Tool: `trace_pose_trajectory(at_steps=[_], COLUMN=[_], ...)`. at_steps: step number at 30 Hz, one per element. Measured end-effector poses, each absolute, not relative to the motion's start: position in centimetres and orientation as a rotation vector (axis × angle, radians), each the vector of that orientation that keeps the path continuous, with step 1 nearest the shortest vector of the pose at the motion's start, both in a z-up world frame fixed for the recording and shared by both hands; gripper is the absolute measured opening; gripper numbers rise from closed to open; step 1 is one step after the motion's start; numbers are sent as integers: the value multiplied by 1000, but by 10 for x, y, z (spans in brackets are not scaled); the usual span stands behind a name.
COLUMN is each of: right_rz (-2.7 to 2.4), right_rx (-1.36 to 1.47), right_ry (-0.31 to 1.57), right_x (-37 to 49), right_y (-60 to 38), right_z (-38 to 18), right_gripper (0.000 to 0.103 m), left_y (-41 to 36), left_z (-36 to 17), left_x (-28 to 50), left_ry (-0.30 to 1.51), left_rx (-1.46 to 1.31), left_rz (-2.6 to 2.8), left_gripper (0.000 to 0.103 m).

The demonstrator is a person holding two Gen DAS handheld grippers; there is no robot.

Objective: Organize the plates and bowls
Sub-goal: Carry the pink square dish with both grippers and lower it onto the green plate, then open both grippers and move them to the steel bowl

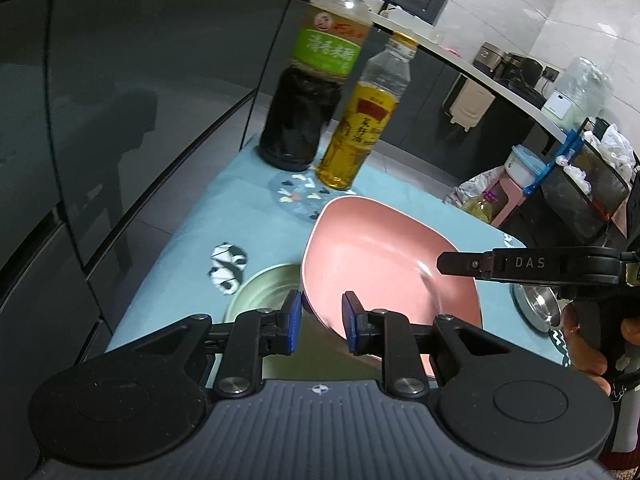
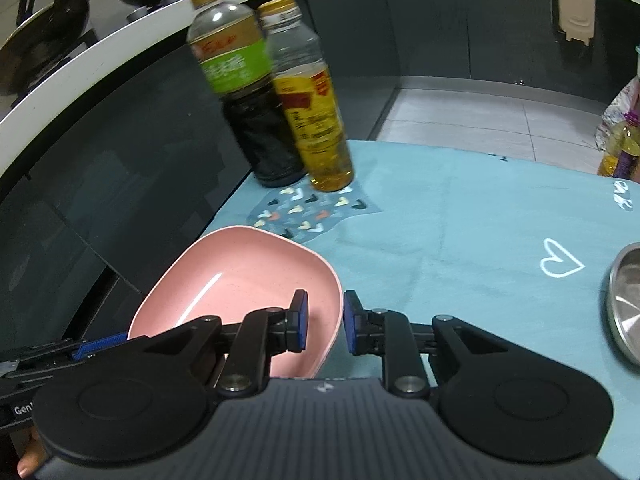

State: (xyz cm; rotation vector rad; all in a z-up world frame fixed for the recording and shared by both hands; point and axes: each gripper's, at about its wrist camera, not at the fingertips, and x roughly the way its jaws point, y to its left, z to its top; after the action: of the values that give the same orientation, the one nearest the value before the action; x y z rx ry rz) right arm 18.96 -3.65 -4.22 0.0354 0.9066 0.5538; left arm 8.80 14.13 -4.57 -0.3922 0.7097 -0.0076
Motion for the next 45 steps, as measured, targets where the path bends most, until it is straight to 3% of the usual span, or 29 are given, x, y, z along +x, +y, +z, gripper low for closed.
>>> trace_pose_trajectory(at_steps=[28,45], right_rz=[573,564], right_rx=[-48,-4], right_ry=[988,1011], right_x=[176,182], right_y=[5,0], right_z=[-71,-80], right_gripper=[17,17], left_y=[165,167], left_z=[-76,-76], left_x=[69,69], left_ry=[770,759], left_rx=[-407,-414], left_rz=[42,33], left_gripper=[23,33])
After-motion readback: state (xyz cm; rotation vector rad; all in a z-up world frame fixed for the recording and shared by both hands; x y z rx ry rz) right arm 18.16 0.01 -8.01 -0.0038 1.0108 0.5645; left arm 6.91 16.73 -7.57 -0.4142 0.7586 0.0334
